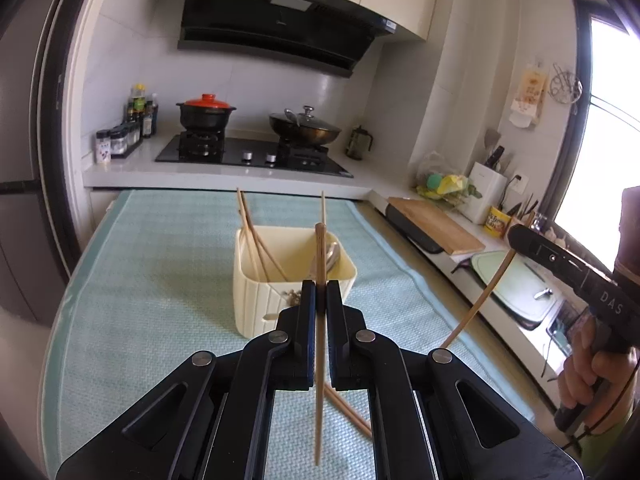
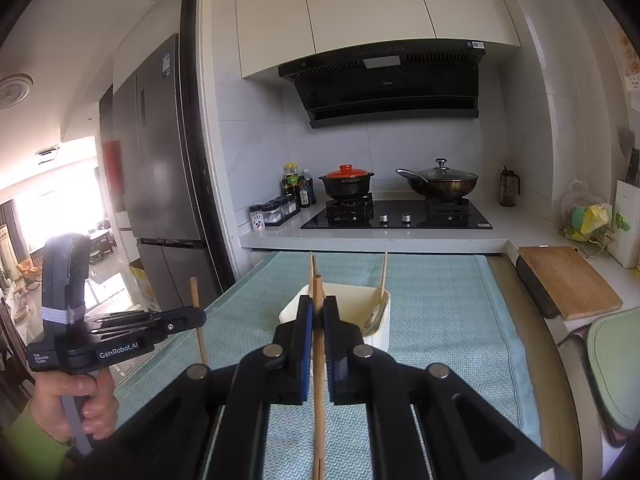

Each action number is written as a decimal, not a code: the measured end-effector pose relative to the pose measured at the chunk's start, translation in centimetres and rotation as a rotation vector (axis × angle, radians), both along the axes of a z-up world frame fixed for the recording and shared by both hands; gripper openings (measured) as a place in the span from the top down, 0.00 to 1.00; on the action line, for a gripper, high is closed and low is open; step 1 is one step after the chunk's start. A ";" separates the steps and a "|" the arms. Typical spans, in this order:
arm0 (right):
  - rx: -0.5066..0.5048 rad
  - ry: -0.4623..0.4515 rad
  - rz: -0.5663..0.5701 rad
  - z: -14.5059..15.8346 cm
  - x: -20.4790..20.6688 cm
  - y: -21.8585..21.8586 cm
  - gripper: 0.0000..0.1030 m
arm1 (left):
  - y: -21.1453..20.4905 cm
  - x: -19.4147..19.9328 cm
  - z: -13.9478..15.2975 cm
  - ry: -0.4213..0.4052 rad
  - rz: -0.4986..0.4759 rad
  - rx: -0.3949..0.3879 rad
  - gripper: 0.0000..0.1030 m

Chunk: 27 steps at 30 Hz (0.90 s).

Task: Organize utensils
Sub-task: 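Carry both chopsticks upright over the holder and lower them in, then open both grippers to release the chopsticks into the holder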

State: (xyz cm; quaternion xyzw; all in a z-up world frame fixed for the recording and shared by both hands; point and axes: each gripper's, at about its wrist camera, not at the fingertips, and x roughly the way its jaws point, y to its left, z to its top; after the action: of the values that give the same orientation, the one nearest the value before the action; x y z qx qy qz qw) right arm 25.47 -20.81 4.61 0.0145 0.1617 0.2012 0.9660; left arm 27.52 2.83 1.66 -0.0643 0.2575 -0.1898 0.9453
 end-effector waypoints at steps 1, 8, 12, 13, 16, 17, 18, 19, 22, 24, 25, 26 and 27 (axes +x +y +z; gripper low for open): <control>-0.004 -0.009 0.003 0.6 0.3 0.2 0.95 | -0.1 0.6 0.6 -0.007 -0.001 0.000 0.97; -0.021 -0.087 0.002 5.8 4.3 1.5 0.95 | -0.7 6.2 6.0 -0.075 0.014 0.008 0.97; -0.024 -0.135 -0.005 8.3 7.2 2.5 0.95 | -1.1 9.6 8.7 -0.144 0.047 0.013 0.97; -0.027 -0.144 -0.009 8.7 8.0 2.8 0.95 | -1.2 10.5 9.0 -0.155 0.054 0.011 0.97; -0.035 -0.154 -0.013 8.8 10.4 3.7 0.95 | -1.6 13.3 9.3 -0.172 0.076 0.013 0.97; -0.034 -0.144 -0.012 8.5 11.4 3.9 0.95 | -1.7 14.2 9.0 -0.170 0.081 0.020 0.97; -0.033 -0.129 -0.008 8.0 12.3 4.2 0.95 | -1.9 15.1 8.6 -0.165 0.087 0.025 0.97; -0.031 -0.106 -0.002 7.4 13.3 4.5 0.95 | -2.0 16.0 8.0 -0.154 0.092 0.029 0.97; -0.033 -0.016 0.018 4.8 16.1 5.3 0.95 | -2.0 18.4 5.5 -0.098 0.107 0.038 0.97; -0.042 0.063 0.033 2.5 18.0 5.9 0.95 | -1.8 19.8 3.4 -0.049 0.115 0.045 0.97; -0.046 0.098 0.038 1.4 18.8 6.1 0.95 | -1.8 20.3 2.3 -0.023 0.117 0.051 0.97; -0.049 0.133 0.043 0.3 19.6 6.3 0.95 | -1.8 20.9 1.3 0.002 0.119 0.061 0.97; -0.051 0.165 0.042 -0.8 20.4 6.4 0.95 | -1.9 21.3 0.2 0.025 0.121 0.069 0.97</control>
State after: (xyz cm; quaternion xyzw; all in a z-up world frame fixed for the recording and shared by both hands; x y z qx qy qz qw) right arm 45.86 -14.36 3.81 0.0032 0.2463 0.2152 0.9450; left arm 48.81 0.96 1.86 -0.0494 0.2714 -0.1225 0.9534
